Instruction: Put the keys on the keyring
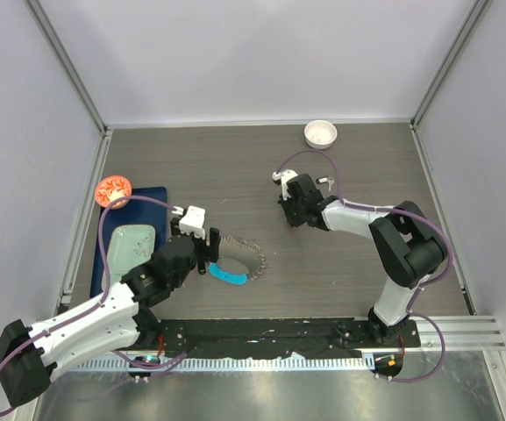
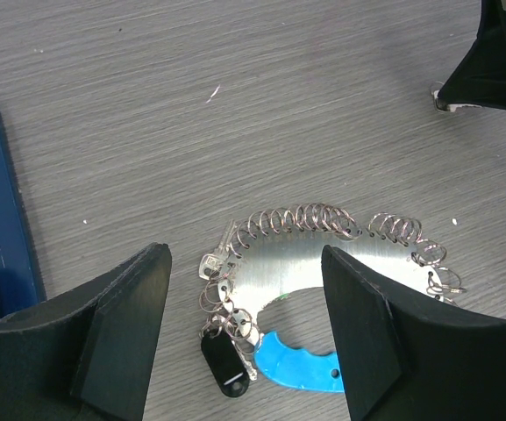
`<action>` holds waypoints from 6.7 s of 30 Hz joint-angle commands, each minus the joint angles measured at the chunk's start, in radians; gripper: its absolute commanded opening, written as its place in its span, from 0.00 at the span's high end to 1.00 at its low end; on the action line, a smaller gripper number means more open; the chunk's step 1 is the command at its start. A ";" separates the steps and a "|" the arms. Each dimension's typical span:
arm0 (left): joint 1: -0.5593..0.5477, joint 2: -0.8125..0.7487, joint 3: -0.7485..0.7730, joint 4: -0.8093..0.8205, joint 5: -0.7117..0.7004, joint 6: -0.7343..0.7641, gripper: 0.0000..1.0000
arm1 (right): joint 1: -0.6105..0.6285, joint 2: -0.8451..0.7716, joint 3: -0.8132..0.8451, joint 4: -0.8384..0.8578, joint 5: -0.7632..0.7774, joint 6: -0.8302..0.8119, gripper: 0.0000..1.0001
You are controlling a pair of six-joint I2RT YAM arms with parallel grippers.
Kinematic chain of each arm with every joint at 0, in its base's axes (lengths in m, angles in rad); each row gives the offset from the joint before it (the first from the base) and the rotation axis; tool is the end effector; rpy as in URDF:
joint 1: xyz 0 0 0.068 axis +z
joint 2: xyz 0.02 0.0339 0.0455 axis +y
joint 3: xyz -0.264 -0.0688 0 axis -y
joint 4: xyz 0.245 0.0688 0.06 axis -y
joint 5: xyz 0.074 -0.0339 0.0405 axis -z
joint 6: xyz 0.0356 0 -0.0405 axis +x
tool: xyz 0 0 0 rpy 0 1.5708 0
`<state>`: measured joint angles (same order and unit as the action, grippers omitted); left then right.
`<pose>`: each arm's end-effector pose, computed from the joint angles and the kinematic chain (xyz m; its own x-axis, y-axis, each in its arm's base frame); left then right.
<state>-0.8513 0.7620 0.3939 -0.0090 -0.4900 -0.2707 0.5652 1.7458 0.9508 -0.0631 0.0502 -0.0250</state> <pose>0.1294 -0.1222 0.2248 -0.3342 0.0234 -0.9422 0.2967 0.9515 -0.0816 0.2982 0.1870 0.1577 -0.6261 -0.4266 -0.6527 -0.5230 0.8506 -0.0543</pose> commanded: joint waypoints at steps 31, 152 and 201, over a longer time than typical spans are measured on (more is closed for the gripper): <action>0.001 0.002 -0.004 0.055 -0.015 0.019 0.27 | 0.019 -0.213 0.036 0.034 -0.219 -0.062 0.31; 0.003 -0.006 -0.026 0.061 -0.148 -0.036 0.03 | 0.432 -0.233 -0.101 0.146 0.112 0.215 0.55; 0.000 -0.232 -0.124 0.184 0.040 0.028 0.08 | 0.457 -0.411 -0.270 0.506 -0.014 0.103 0.99</action>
<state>-0.8505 0.6186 0.3054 0.0563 -0.5205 -0.2836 1.0431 1.4166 0.6956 0.2844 0.2115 0.1875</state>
